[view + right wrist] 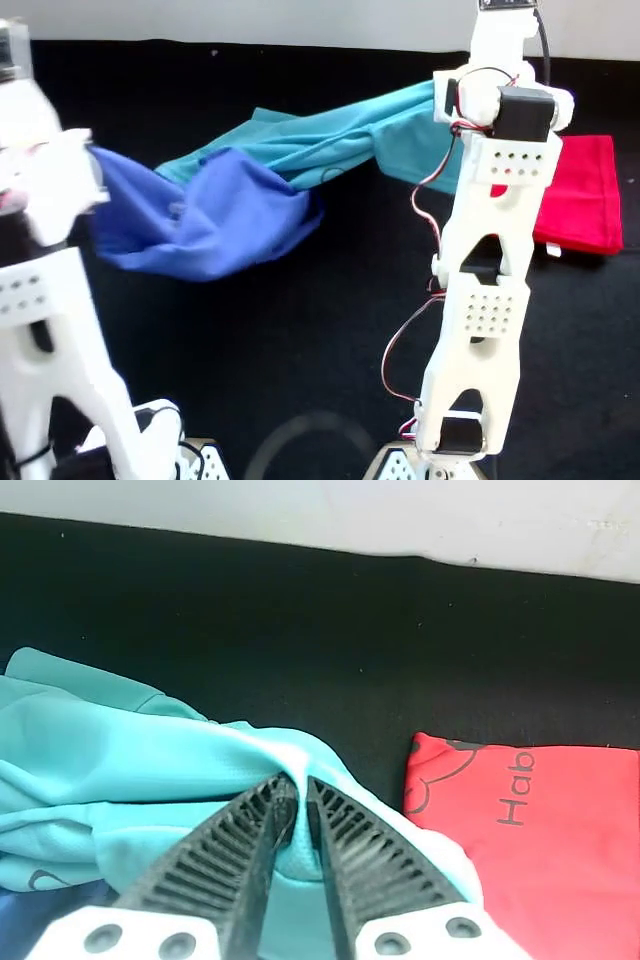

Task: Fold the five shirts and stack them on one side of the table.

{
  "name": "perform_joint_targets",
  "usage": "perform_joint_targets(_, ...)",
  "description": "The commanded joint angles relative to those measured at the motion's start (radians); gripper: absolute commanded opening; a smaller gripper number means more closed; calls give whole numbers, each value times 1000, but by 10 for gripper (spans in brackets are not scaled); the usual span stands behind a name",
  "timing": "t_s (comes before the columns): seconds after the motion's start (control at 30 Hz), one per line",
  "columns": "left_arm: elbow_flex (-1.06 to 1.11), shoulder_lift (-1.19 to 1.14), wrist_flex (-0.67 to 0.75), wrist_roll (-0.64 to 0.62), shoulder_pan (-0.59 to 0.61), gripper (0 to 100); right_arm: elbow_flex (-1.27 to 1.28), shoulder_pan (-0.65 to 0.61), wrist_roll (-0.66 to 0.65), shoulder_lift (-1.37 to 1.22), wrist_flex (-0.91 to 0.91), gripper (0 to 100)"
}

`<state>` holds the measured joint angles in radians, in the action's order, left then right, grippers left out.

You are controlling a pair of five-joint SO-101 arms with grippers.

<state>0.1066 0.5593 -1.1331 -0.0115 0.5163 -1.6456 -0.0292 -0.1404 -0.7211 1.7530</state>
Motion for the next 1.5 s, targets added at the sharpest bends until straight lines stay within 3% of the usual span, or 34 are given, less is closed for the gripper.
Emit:
perform_joint_targets(0.0, -39, 41, 137, 8, 197, 8, -56, -19, 11, 165, 12, 5)
perform_joint_targets(0.27, -28, 5, 437, 9, 470, 8, 289, -124, 11, 464, 12, 5)
perform_joint_targets(0.47, -107, -300, 736, 52, 588, 8, 572, -173, 11, 657, 10, 5)
perform_joint_targets(0.7, -426, -779, 746, 87, 631, 8, 840, -205, 6, 780, 7, 5)
perform_joint_targets(0.87, -601, -972, 520, 87, 630, 15, 915, -117, 5, 763, -38, 5)
perform_joint_targets(1.13, -900, -1023, 92, 150, 541, 197, 938, -81, 5, 723, -77, 5)
perform_joint_targets(1.33, -1171, -1024, -302, 158, 305, 183, 938, -77, 5, 722, -77, 5)
perform_joint_targets(1.47, -1297, -1032, -468, 158, 101, 181, 940, -77, 5, 722, -76, 5)
